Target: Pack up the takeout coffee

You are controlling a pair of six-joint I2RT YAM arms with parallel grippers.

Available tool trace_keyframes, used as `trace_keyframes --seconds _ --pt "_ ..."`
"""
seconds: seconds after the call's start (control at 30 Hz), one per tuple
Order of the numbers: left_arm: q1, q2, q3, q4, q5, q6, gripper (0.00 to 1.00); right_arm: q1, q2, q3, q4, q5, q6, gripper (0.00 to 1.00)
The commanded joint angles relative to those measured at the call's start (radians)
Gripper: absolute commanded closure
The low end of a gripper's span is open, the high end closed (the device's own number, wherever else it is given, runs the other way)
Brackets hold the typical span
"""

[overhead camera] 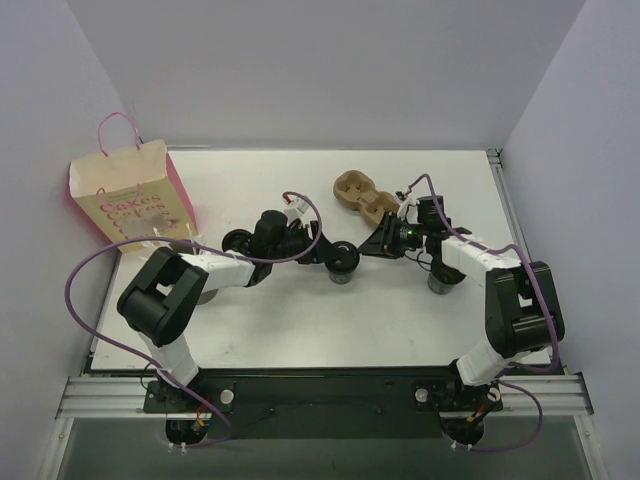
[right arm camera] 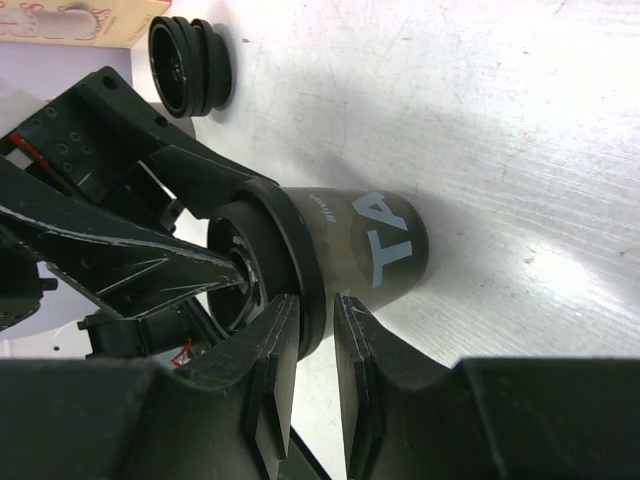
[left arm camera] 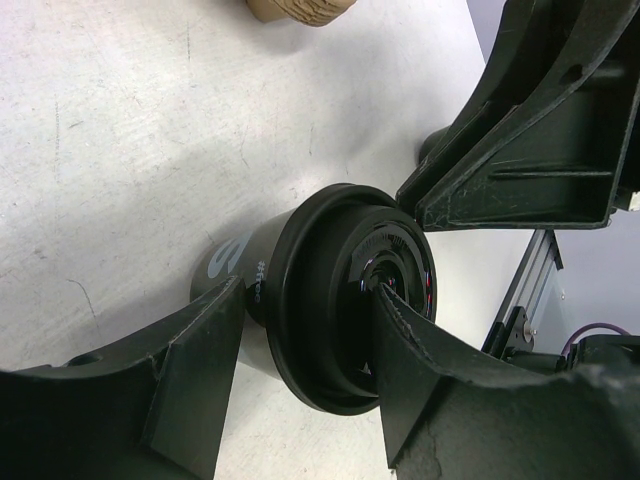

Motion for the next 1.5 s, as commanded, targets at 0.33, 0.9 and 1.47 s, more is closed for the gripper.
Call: trace_keyframes --seconds 0.33,0.9,1.47 --pt "0.000 0.116 -0.064 -0.324 -0.148 0.122 0.40 0.001 0.057 -0.052 0.156 -0.069 0.059 0.78" --pt "-0.004 0.150 -0.074 -0.317 -0.157 0.118 0.40 0.020 0.162 -0.296 0.596 -0.103 0.350 0.84" --pt "-0.003 0.170 -0.109 -0.306 -0.204 0.116 0.43 0.146 0.053 -0.415 0.364 0.253 0.347 0.86"
